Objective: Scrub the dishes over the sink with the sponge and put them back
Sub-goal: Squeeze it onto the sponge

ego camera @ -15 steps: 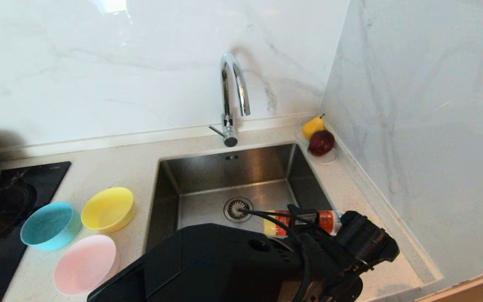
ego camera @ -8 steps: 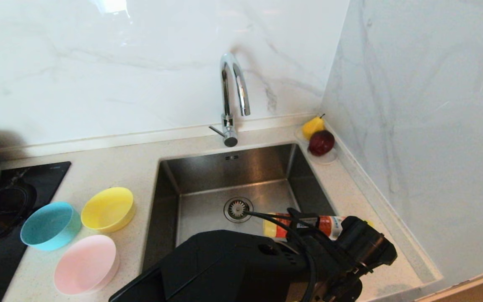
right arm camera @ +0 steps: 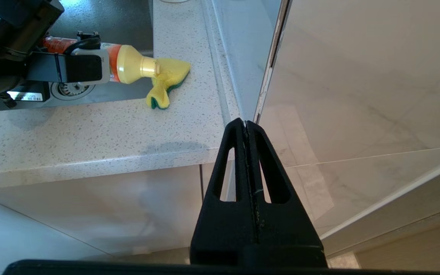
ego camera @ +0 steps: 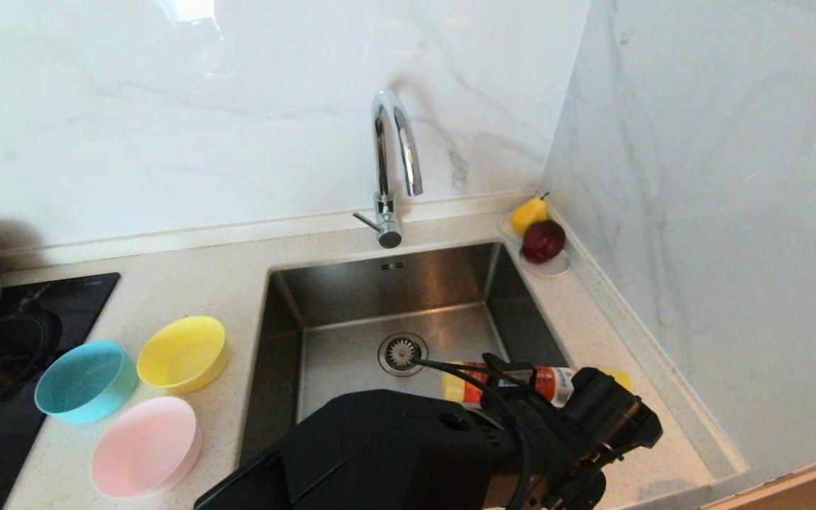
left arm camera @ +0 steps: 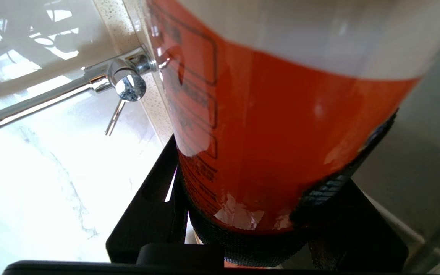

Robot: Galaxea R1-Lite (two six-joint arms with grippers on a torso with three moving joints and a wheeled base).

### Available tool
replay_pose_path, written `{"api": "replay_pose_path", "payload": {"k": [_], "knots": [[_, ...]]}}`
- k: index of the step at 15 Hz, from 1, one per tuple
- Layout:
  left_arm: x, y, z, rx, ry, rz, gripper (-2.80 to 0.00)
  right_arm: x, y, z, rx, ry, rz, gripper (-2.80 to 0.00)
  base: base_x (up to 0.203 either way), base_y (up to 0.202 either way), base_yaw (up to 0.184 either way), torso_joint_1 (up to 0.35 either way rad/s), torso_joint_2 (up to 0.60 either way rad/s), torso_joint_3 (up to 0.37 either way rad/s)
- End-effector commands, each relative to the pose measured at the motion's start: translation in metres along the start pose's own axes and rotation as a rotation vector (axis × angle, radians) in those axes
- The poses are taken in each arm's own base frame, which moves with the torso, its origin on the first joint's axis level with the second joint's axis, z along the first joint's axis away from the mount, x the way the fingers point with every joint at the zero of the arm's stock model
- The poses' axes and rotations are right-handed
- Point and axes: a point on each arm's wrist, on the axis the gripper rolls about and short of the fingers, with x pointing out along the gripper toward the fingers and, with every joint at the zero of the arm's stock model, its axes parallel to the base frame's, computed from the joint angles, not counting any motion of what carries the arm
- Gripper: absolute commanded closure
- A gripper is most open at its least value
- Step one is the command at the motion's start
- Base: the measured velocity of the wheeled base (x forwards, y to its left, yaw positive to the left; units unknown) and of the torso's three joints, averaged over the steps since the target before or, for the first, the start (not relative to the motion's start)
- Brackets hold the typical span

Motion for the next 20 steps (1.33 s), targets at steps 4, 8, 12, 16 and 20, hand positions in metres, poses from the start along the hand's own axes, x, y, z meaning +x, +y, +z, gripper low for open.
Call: {"api": "replay_pose_path", "payload": {"k": [4, 8, 12, 16, 20], "knots": [[0.0023, 0.0022, 0.0078, -0.093, -0.018, 0.035, 0.0, 0.0001, 0.0, 0.0, 0.0, 0.001, 0.001, 0.0, 0.0, 0.0, 0.0, 0.0, 0.0, 0.0], [0.0014, 0.0055, 0.0078, -0.105, -0.023, 0.04, 0.0, 0.0001, 0.0, 0.0, 0.0, 0.001, 0.001, 0.0, 0.0, 0.0, 0.0, 0.0, 0.0, 0.0], [0.0038, -0.0021, 0.0091, -0.083, -0.018, 0.034, 0.0, 0.0001, 0.0, -0.0002, 0.0, 0.002, 0.0, 0.0, 0.0, 0.0, 0.0, 0.0, 0.0, 0.0], [0.0038, -0.002, 0.0092, -0.083, -0.019, 0.035, 0.0, 0.0001, 0.0, 0.0, 0.0, 0.001, 0.0, 0.0, 0.0, 0.0, 0.0, 0.0, 0.0, 0.0], [0.0038, -0.002, 0.0092, -0.077, -0.018, 0.035, 0.0, 0.0002, 0.0, -0.0002, 0.0, 0.002, 0.0, 0.0, 0.0, 0.0, 0.0, 0.0, 0.0, 0.0]]}}
